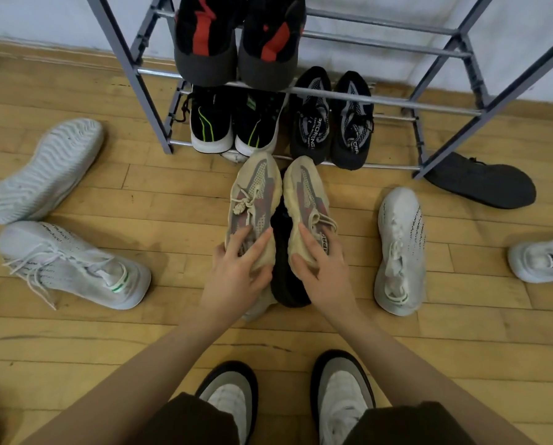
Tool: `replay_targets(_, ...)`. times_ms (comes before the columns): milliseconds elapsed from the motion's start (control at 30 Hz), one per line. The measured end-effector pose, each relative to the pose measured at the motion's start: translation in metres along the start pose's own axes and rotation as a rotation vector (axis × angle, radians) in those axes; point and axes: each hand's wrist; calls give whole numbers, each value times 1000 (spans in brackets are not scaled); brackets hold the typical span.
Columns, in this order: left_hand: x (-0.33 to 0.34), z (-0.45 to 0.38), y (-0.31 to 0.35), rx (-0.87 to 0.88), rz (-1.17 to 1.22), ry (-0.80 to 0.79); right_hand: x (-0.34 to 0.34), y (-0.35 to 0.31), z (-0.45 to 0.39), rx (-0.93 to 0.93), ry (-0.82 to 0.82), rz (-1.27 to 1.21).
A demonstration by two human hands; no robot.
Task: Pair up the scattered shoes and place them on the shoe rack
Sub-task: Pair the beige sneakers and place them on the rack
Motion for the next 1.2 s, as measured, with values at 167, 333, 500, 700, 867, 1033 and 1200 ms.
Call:
replay_targets(167, -16, 0, 10, 10, 45, 107, -12, -9, 12, -116, 187, 54)
replay_targets(333, -36, 3, 34, 124, 31, 206, -39, -28, 24, -171, 342, 149)
replay_targets(500, -62, -3, 68, 242, 59, 304, -71, -49, 34, -185, 437, 176)
replay_targets(700, -92, -25, 108, 316, 63, 411, -112, -72, 28, -254, 502, 169)
replay_targets(867, -108, -59, 126, 325, 41, 451, -135, -84, 1, -279, 552, 189)
replay_targets(1033, -111, -104, 133, 252, 52, 405, -152, -93, -48, -252, 519, 154)
replay_targets(1200, -112, -158, 130, 258, 8, 391, -162, -86, -103, -265, 483, 166)
Point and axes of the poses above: each hand's wrist, its own z-axis away from the middle knuckle, its own x-axis out of the palm, y = z × x, and after that the axes turned 7 degrees about -z, right-handed
